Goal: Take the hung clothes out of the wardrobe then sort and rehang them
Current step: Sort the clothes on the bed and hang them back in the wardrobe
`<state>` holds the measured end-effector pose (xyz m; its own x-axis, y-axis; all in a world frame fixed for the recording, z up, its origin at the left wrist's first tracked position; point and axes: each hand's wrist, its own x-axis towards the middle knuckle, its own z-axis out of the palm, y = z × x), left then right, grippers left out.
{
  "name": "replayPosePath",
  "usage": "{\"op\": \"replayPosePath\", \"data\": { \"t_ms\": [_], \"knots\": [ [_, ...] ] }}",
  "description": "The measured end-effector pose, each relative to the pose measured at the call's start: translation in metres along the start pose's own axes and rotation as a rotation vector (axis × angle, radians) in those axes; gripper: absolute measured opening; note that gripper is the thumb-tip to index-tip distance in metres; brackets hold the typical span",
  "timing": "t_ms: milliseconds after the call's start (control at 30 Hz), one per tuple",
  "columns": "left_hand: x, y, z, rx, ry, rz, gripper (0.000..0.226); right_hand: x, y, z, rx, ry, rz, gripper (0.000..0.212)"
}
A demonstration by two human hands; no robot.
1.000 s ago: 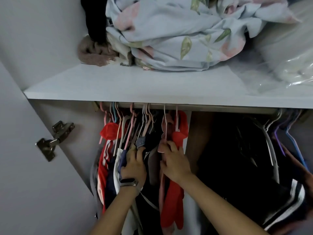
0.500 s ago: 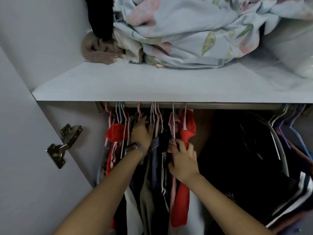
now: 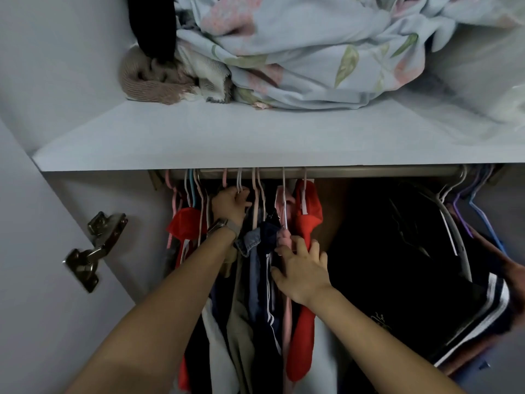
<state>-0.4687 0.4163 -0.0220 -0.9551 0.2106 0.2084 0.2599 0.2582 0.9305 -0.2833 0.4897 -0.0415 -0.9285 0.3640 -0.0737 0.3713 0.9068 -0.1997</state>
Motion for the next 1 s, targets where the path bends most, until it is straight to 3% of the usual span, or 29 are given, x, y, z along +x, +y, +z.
{"op": "replayPosePath", "data": {
  "t_ms": [133, 300, 400, 467, 600, 700, 800, 900, 1000],
  "knots": [
    [0.003, 0.002, -0.007, -0.033, -0.083, -0.027, 0.011, -0.001, 0.006, -0.001, -0.005, -0.009, -0.009, 0.052],
    [0.006, -0.003, -0.031, 0.385, -0.078, 0.215, 0.019, 0.0, 0.001, 0.002, 0.023, -0.01, -0.023, 0.051],
    [0.002, -0.007, -0.039, 0.58, 0.089, 0.3, 0.022, 0.0, 0.001, 0.001, 0.006, -0.025, -0.036, 0.051],
    [0.001, -0.008, -0.045, 0.584, 0.13, 0.335, 0.024, 0.0, 0.004, 0.0, 0.008, -0.037, -0.04, 0.05],
    [0.001, -0.007, -0.056, 0.555, 0.041, 0.337, 0.023, 0.002, 0.003, 0.001, 0.02, -0.037, -0.037, 0.049],
    [-0.02, -0.011, -0.058, 0.563, 0.112, 0.338, 0.016, 0.003, -0.004, 0.006, 0.028, 0.007, -0.031, 0.046],
    [-0.047, -0.023, -0.05, 0.765, 0.075, 0.233, 0.035, 0.002, -0.009, 0.009, 0.068, 0.047, -0.006, 0.055],
    [-0.06, -0.022, -0.045, 1.023, -0.057, 0.074, 0.08, 0.002, -0.011, 0.012, 0.008, 0.073, 0.028, 0.083],
    [-0.067, -0.013, -0.05, 1.085, -0.106, 0.034, 0.089, 0.002, -0.013, 0.014, 0.0, 0.092, 0.05, 0.096]
  ]
}}
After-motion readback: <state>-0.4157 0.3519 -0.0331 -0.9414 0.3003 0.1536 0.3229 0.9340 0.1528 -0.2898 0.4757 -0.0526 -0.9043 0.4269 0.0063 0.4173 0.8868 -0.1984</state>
